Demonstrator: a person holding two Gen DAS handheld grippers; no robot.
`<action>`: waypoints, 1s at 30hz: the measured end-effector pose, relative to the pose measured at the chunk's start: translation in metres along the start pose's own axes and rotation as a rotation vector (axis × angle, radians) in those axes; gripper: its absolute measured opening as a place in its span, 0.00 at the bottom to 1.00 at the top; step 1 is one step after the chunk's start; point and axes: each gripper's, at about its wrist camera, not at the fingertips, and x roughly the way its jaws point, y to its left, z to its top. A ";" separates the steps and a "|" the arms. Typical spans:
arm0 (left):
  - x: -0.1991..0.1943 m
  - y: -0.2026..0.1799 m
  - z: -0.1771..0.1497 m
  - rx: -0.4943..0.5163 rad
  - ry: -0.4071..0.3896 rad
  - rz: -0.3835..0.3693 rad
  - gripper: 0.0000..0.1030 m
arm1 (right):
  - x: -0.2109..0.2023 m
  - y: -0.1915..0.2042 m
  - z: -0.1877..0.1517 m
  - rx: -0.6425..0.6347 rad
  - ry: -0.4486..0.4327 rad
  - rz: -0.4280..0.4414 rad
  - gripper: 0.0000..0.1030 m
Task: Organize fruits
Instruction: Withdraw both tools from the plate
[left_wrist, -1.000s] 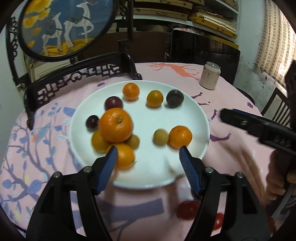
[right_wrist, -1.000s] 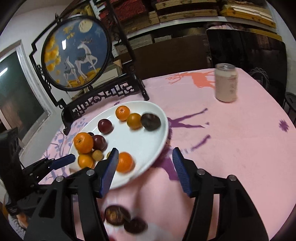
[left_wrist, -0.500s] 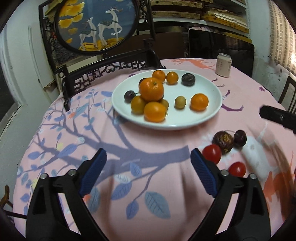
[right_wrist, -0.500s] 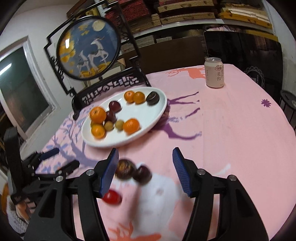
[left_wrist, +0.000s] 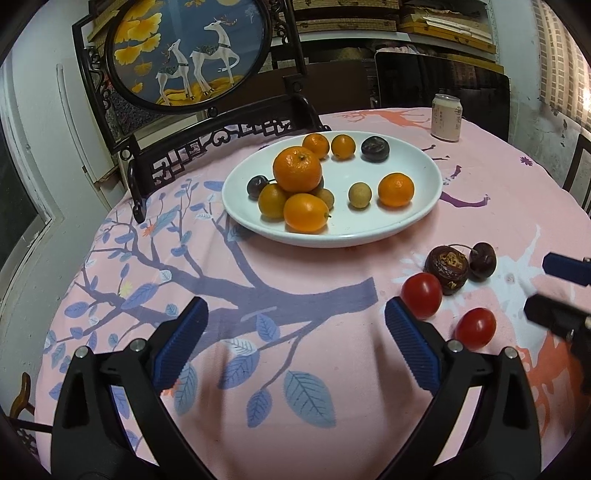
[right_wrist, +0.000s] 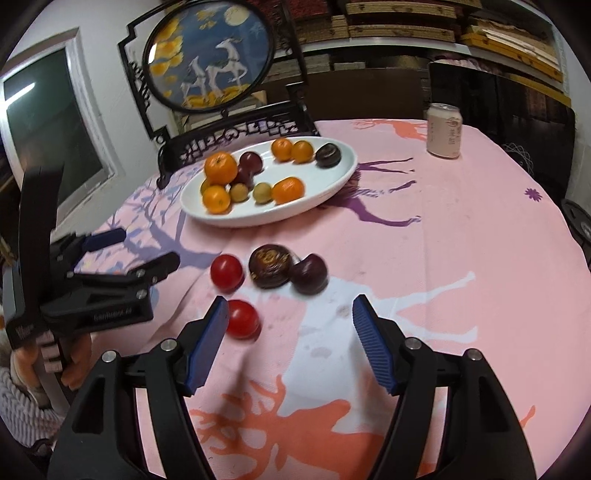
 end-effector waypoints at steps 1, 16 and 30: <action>0.000 0.000 0.000 0.000 0.001 0.001 0.95 | 0.001 0.002 -0.001 -0.007 0.002 0.000 0.68; 0.002 0.002 0.001 -0.001 0.010 0.001 0.96 | 0.021 0.021 -0.008 -0.049 0.076 0.039 0.68; 0.004 0.005 0.001 -0.019 0.026 -0.003 0.97 | 0.040 0.032 -0.007 -0.066 0.140 0.054 0.58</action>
